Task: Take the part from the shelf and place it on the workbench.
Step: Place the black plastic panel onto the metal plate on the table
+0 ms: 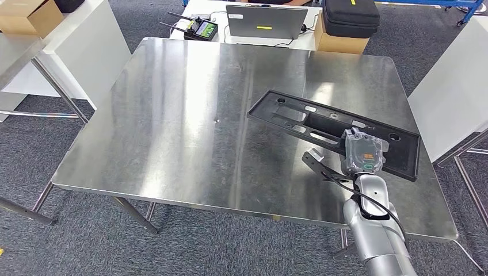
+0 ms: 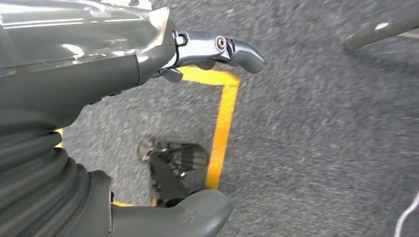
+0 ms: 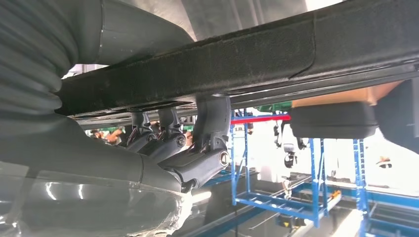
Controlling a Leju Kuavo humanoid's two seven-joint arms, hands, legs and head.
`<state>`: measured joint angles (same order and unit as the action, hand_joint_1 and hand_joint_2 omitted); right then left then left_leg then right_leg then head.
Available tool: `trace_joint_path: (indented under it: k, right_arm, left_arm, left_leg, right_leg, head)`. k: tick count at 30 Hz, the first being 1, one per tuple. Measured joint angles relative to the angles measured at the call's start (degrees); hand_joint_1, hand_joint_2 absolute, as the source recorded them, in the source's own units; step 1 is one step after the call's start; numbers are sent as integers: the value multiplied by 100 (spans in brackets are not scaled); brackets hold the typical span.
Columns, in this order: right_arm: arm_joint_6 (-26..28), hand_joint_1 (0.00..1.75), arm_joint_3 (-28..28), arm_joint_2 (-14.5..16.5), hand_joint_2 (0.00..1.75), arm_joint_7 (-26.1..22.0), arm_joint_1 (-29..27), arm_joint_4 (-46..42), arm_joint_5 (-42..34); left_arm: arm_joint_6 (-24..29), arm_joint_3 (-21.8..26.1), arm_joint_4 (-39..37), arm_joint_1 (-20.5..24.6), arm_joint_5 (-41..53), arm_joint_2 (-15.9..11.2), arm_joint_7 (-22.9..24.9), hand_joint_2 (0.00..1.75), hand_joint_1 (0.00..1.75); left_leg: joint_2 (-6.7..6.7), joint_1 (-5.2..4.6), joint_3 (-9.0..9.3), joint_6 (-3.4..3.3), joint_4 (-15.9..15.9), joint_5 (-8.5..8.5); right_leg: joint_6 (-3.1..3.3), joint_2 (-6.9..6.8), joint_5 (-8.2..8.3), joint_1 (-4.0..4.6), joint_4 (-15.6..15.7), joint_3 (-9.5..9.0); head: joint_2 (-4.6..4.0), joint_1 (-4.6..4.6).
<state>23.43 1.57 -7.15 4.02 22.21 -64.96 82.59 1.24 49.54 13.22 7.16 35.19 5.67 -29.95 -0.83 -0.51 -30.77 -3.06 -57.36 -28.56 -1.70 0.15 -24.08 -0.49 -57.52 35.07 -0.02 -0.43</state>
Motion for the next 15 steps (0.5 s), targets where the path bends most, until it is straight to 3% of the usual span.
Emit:
trace_joint_path:
  k: [15]
  right_arm:
    - [-117,175,550,329,175,92,411,677,202]
  left_arm:
    - [-270,-40,-2,-41,-180,-44,61,175,0]
  left_leg:
    - [-1,-28,-2,-1,-1,1]
  right_leg:
    - [-1,-1,0,-2,-2,-8]
  head:
    - [0,1]
